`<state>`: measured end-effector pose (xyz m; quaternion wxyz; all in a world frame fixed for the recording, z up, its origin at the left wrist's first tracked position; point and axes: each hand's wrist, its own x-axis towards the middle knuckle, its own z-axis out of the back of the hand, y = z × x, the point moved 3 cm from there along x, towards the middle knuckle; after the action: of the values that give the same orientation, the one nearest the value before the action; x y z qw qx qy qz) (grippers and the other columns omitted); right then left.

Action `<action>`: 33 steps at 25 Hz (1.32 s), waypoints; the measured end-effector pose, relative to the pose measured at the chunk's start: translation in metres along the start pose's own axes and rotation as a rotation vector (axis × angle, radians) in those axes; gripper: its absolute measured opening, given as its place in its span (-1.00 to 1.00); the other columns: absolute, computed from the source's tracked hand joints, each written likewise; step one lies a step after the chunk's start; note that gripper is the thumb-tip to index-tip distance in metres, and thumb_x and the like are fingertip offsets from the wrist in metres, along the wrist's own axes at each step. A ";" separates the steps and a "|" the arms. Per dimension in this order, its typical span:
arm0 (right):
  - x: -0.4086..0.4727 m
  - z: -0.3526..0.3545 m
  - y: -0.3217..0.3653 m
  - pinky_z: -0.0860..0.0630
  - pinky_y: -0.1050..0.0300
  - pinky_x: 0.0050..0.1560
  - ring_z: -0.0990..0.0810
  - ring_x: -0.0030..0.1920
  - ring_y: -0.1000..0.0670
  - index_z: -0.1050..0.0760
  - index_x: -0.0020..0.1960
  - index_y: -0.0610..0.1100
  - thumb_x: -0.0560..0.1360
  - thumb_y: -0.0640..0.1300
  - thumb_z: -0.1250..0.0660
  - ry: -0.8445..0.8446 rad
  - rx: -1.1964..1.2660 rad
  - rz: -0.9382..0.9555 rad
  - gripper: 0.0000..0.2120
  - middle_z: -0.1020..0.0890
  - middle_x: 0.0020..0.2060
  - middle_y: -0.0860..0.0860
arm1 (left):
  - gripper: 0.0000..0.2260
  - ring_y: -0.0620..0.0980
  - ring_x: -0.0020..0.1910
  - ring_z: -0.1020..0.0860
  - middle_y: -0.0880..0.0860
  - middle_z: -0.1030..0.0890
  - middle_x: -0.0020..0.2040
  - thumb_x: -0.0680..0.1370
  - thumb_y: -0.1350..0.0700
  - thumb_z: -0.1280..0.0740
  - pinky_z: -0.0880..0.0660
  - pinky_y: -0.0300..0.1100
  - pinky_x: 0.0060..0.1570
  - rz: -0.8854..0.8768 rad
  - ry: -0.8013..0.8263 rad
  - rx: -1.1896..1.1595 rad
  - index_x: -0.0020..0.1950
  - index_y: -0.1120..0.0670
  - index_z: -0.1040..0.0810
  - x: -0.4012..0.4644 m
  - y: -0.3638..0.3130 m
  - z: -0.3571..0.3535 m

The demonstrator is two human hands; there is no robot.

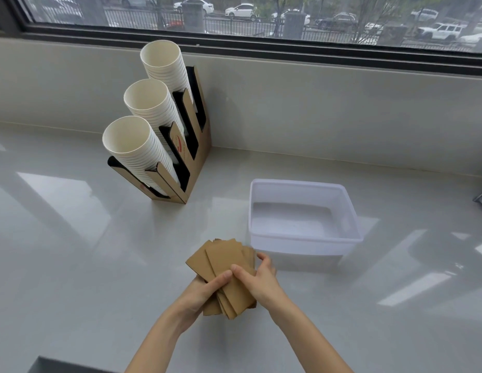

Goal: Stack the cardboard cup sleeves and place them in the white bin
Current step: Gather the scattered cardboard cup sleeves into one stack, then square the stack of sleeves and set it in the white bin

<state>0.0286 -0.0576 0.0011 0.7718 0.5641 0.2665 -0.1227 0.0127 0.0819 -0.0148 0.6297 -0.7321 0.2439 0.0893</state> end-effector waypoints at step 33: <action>-0.009 0.008 -0.031 -0.40 0.20 0.30 -0.43 0.33 0.04 0.35 0.45 0.20 0.14 -0.04 -0.48 0.051 0.084 0.232 0.21 -0.37 0.39 0.02 | -0.14 -0.13 0.19 -0.45 -0.19 -0.35 0.18 0.16 -0.12 -0.49 -0.53 -0.21 0.14 -0.200 0.020 0.515 0.37 -0.06 -0.17 0.018 0.017 -0.033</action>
<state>0.0075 -0.0764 -0.0174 0.7495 0.6258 0.2138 -0.0294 0.0140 0.0442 -0.0312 0.7984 -0.5692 0.1911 -0.0455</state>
